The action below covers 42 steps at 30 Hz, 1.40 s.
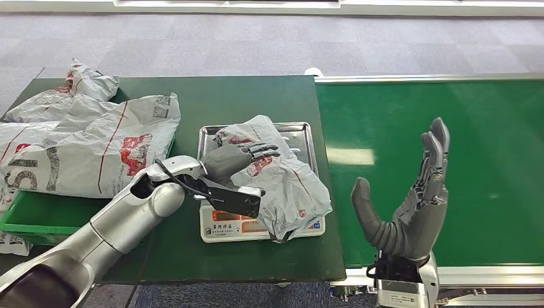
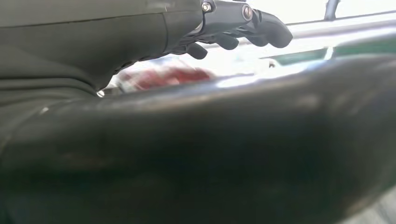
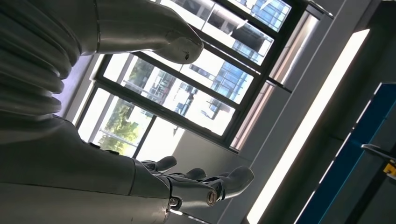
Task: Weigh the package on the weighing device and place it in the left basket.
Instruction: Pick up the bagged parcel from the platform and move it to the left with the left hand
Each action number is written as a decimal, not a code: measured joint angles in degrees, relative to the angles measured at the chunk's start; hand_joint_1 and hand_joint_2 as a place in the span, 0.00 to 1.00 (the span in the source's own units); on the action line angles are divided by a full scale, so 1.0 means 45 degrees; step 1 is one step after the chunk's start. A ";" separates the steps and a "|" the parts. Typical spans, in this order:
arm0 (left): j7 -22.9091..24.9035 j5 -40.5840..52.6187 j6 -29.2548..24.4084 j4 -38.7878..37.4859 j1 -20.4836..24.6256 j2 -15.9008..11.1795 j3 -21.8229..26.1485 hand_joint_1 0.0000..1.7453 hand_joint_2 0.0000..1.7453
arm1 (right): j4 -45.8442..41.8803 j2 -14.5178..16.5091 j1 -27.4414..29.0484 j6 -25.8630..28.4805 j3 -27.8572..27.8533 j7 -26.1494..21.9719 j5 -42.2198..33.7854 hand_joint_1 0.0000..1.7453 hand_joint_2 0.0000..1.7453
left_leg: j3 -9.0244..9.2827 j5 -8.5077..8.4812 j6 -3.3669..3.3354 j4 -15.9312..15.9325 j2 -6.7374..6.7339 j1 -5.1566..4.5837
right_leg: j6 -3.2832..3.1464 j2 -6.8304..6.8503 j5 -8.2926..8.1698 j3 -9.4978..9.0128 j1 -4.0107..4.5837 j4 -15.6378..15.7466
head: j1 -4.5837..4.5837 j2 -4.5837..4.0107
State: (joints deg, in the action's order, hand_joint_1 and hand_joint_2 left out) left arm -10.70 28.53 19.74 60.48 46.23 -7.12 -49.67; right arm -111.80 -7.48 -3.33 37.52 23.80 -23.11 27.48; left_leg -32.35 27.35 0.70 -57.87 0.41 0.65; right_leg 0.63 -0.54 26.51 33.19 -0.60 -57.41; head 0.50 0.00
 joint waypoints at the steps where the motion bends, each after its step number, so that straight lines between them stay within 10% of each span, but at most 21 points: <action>1: -0.0039 -0.0024 -0.0043 -0.0319 0.0082 0.0130 -0.0205 0.00 0.00 | 0.0000 0.0000 0.0000 -0.0009 0.0000 0.0026 0.0028 0.00 1.00 | -0.0002 0.0000 0.0000 0.0000 -0.0001 -0.0001 | 0.0000 -0.0001 0.0000 0.0003 0.0000 0.0000 | -0.0001 0.0000; 18: -0.0140 -0.0664 -0.1774 -0.4948 0.0260 0.2624 -0.1467 0.00 0.00 | 0.0044 0.0000 -0.0164 -0.0329 0.0359 -0.0079 -0.0109 0.00 1.00 | -0.0017 0.0000 0.0000 0.0002 0.0023 -0.0006 | 0.0000 0.0011 0.0003 0.0006 0.0000 -0.0002 | 0.0000 0.0000; 22: 0.0050 -0.0704 -0.2384 -0.5535 0.0105 0.2962 -0.1474 0.00 1.00 | 0.0044 0.0000 -0.0128 -0.0479 0.0407 -0.0130 -0.0104 0.00 1.00 | -0.0017 0.0000 -0.0001 0.0002 0.0023 -0.0006 | 0.0001 0.0011 0.0003 0.0004 0.0000 -0.0002 | 0.0000 0.0000; 25: 0.0089 -0.0674 -0.2987 -0.5945 -0.0171 0.3192 -0.1474 0.00 1.00 | 0.0044 0.0000 -0.0126 -0.0511 0.0505 -0.0144 -0.0123 0.00 1.00 | -0.0017 0.0001 -0.0001 0.0003 0.0023 -0.0006 | 0.0001 0.0011 0.0004 0.0002 -0.0001 -0.0001 | 0.0000 0.0000; 26: 0.0081 -0.0652 -0.3214 -0.6062 -0.0270 0.3245 -0.1474 0.06 1.00 | 0.0044 0.0000 -0.0126 -0.0505 0.0556 -0.0146 -0.0126 0.00 1.00 | -0.0017 0.0001 -0.0001 0.0003 0.0023 -0.0006 | 0.0001 0.0011 0.0004 0.0001 -0.0001 -0.0001 | 0.0000 0.0000; 30: 0.0051 -0.0614 -0.3944 -0.6372 -0.0516 0.3335 -0.1474 0.99 1.00 | 0.0044 -0.0002 -0.0120 -0.0440 0.0634 -0.0154 -0.0181 0.00 1.00 | -0.0015 0.0001 -0.0002 0.0003 0.0023 -0.0006 | 0.0001 0.0011 0.0004 -0.0001 0.0000 -0.0001 | 0.0000 0.0000; 42: 0.0422 0.0007 -0.6466 -0.6437 -0.1075 0.3202 -0.0640 1.00 1.00 | 0.0044 -0.0040 -0.0115 -0.0119 0.0695 -0.0279 -0.0395 0.00 1.00 | -0.0003 0.0000 0.0000 0.0004 0.0020 -0.0006 | 0.0000 0.0017 0.0004 -0.0009 0.0006 -0.0013 | 0.0000 0.0000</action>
State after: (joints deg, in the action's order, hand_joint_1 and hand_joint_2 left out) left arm -8.80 28.56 -9.36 31.52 41.39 7.28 -52.55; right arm -111.60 -7.66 -3.85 36.98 26.93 -24.37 25.71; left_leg -32.36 27.35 0.70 -57.86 0.50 0.62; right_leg 0.63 -0.47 26.53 33.15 -0.57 -57.47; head 0.50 0.00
